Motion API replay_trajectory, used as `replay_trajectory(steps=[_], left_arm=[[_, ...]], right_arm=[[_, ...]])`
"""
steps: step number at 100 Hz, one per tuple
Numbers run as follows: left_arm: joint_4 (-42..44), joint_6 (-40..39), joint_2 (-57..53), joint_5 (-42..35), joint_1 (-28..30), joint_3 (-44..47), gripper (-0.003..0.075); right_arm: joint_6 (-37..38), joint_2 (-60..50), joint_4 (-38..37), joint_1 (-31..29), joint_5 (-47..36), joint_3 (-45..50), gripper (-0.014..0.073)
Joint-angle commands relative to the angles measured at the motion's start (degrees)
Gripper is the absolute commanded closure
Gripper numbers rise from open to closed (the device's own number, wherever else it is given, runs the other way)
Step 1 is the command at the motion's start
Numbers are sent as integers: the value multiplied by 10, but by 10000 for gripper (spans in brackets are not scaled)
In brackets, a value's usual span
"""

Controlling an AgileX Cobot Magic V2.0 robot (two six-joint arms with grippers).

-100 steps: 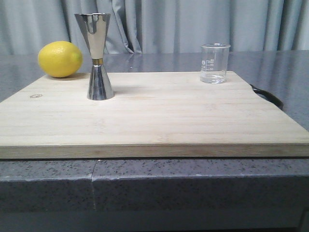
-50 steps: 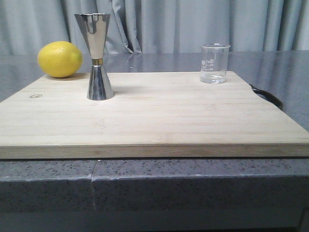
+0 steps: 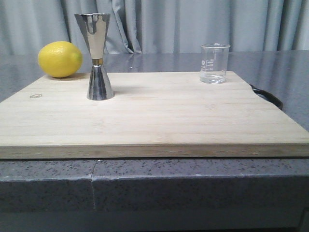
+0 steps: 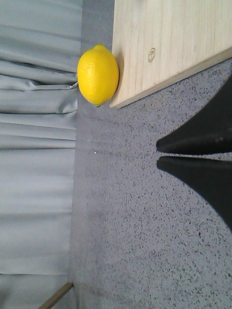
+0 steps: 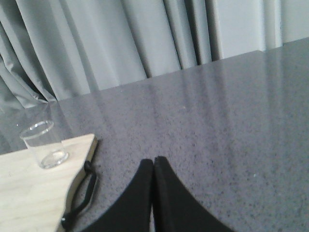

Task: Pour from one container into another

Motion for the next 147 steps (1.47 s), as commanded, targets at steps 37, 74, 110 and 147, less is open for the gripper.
replay_trajectory(steps=[37,74,110,147], left_arm=[[1,-1,-15,-50,-5,8,739],[1,-1,-15,-50,-5,8,739],[1,-1,-15,-50,-5,8,739],[1,-1,-15,-50,-5,8,739]], right_arm=[[-2,-51,0,-4,-97,85,643],[-142,-51,72,-4,-141,85,643],[-142,-51,88,-4,-136,85,643],[-142,-51,88,-4,-136,85,643]])
